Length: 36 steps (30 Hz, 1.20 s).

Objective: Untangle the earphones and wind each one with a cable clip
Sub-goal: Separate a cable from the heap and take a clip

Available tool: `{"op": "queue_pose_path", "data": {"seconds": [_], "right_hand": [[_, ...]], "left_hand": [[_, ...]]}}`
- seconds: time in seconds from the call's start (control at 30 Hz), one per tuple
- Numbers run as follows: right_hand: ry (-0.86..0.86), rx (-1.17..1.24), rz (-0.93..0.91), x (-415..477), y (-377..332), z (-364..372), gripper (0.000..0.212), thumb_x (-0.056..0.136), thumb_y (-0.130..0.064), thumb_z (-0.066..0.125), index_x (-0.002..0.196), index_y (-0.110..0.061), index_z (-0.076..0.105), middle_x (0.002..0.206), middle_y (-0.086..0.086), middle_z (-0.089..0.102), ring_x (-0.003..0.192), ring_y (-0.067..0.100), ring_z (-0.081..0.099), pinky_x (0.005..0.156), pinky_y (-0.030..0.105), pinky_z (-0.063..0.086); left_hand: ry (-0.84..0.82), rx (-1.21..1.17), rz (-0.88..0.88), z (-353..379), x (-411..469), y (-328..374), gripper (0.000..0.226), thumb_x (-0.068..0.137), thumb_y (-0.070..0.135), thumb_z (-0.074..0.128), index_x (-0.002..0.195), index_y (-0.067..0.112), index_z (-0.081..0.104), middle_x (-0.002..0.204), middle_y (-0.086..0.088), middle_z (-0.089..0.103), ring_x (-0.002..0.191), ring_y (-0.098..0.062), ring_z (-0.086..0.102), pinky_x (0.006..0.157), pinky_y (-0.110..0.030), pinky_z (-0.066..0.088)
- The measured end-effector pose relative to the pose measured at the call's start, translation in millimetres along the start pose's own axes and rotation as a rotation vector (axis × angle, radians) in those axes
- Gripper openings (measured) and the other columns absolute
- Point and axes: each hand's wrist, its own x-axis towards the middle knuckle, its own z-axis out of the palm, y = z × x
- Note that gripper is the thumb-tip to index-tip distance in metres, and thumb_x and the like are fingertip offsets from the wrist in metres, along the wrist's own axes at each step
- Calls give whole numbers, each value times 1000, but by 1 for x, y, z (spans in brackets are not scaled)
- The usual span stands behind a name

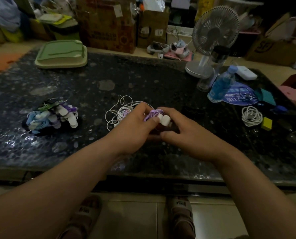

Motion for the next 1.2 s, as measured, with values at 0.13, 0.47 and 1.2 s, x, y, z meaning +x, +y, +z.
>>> {"op": "queue_pose_path", "data": {"seconds": [0.13, 0.47, 1.2], "right_hand": [[68, -72, -75, 2, -1, -5, 46, 104, -32, 61, 147, -45, 50, 133, -26, 62, 119, -10, 58, 99, 19, 50], [217, -35, 1, 5, 4, 0, 27, 97, -38, 72, 122, -39, 61, 106, -14, 71, 95, 0, 68, 85, 29, 57], [226, 203, 2, 7, -3, 3, 32, 110, -24, 50, 135, -31, 68, 122, -12, 74, 113, 4, 68, 99, 32, 55]], "left_hand": [[-41, -120, -5, -6, -1, 7, 14, 105, 14, 60, 116, 9, 54, 116, -17, 74, 105, -29, 75, 87, -43, 63], [-156, -75, 6, -10, -4, 12, 21, 105, 7, 54, 125, 12, 55, 122, -16, 71, 109, -31, 73, 85, -40, 62], [4, -408, -72, 6, 2, 10, 33, 112, 26, 41, 140, 15, 56, 113, -16, 68, 81, -20, 64, 69, -33, 56]]}}
